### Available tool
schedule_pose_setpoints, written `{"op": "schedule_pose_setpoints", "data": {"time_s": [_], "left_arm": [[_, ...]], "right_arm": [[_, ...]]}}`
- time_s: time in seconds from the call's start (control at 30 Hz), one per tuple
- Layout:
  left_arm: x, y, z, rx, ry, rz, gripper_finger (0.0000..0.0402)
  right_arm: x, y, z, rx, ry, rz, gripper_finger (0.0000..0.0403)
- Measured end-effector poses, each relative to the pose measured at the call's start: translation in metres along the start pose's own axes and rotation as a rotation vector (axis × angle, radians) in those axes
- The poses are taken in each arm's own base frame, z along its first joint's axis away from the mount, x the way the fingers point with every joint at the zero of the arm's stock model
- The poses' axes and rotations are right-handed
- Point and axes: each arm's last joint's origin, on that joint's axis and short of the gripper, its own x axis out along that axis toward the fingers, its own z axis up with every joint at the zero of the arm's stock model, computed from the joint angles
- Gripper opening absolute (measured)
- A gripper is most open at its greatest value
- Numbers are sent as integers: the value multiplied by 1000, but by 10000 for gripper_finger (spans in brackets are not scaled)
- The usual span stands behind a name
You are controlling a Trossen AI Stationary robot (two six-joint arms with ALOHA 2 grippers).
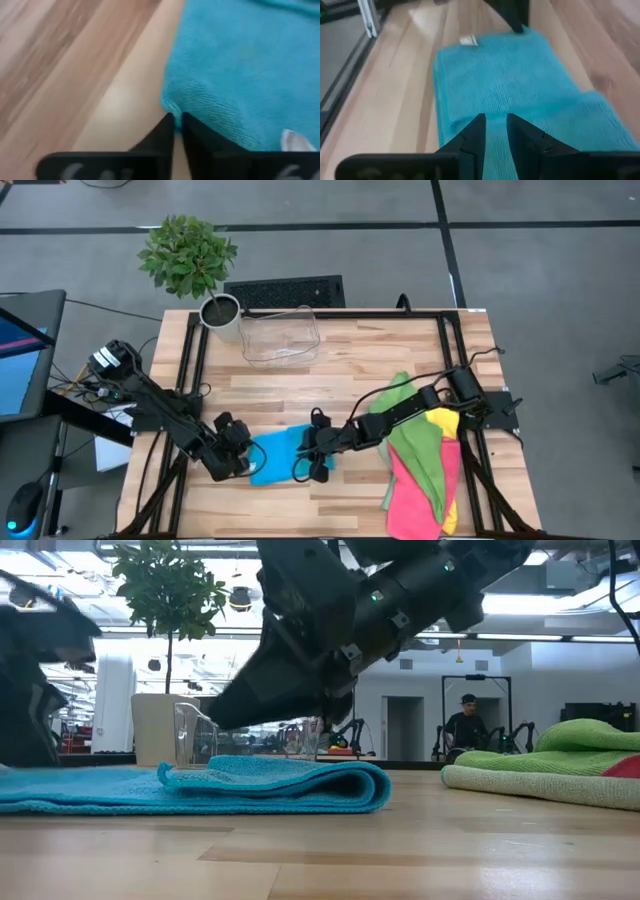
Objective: Fold microfiber towels
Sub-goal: Fold the blue microfiber cloth
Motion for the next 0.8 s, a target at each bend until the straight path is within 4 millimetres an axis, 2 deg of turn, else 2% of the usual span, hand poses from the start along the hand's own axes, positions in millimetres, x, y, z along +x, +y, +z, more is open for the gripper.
{"op": "schedule_pose_setpoints", "data": {"time_s": [0.23, 0.47, 0.63, 0.73, 0.8], "left_arm": [[-10, -14, 22, -42, -53, -50, 3], [-16, -26, 58, -62, -101, -74, 1], [-23, -34, 82, -40, -140, -106, 1], [-26, -37, 94, -32, -167, -118, 0], [-27, -38, 100, -32, -184, -123, 0]], "right_arm": [[-2, 4, -5, 5, 43, -4, 102], [-2, 6, -7, -4, 45, -26, 102], [6, 0, -26, 7, 120, -61, 102], [9, 1, -22, 19, 83, -49, 102], [10, -1, -28, 15, 112, -61, 101]]}}
